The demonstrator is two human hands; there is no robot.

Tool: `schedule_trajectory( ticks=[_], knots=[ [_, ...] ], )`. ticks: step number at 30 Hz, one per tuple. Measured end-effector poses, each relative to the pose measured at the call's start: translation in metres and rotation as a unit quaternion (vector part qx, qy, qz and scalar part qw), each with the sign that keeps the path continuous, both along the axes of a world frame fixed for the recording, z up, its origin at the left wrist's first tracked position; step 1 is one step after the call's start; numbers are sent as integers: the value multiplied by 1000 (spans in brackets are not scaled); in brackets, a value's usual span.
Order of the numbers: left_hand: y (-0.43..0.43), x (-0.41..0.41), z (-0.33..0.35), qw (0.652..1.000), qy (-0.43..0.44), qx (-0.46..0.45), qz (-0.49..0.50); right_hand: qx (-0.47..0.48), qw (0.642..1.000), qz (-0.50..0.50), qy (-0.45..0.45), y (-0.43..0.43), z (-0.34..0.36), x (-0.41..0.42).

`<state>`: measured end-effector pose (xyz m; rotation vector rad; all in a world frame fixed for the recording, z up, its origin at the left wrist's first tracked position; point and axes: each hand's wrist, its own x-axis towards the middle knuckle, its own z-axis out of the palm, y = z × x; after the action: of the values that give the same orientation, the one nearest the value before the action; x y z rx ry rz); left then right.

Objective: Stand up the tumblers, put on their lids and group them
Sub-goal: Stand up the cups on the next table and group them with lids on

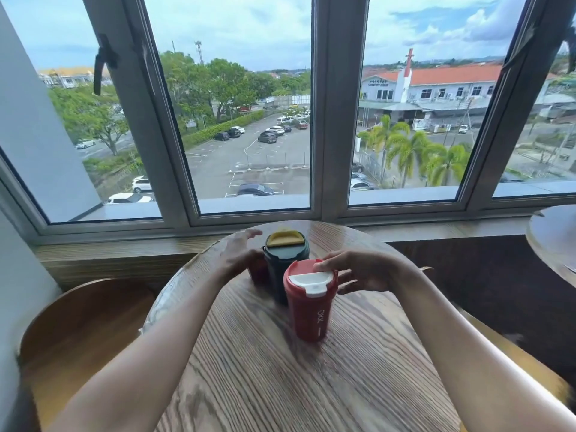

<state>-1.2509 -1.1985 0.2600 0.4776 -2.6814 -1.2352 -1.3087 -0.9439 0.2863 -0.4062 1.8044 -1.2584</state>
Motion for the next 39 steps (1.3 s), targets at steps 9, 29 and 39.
schedule_trajectory(
  ticks=[9,29,39],
  knots=[
    [-24,-27,0,984,-122,4,-128,-28,1000,5,-5,1,-9,-7],
    [-11,63,-18,988,-63,115,86,-61,997,-36,-19,-1,-17,2],
    [49,116,-64,961,179,127,170,-97,990,-96,-23,-2,-23,20]
  ],
)
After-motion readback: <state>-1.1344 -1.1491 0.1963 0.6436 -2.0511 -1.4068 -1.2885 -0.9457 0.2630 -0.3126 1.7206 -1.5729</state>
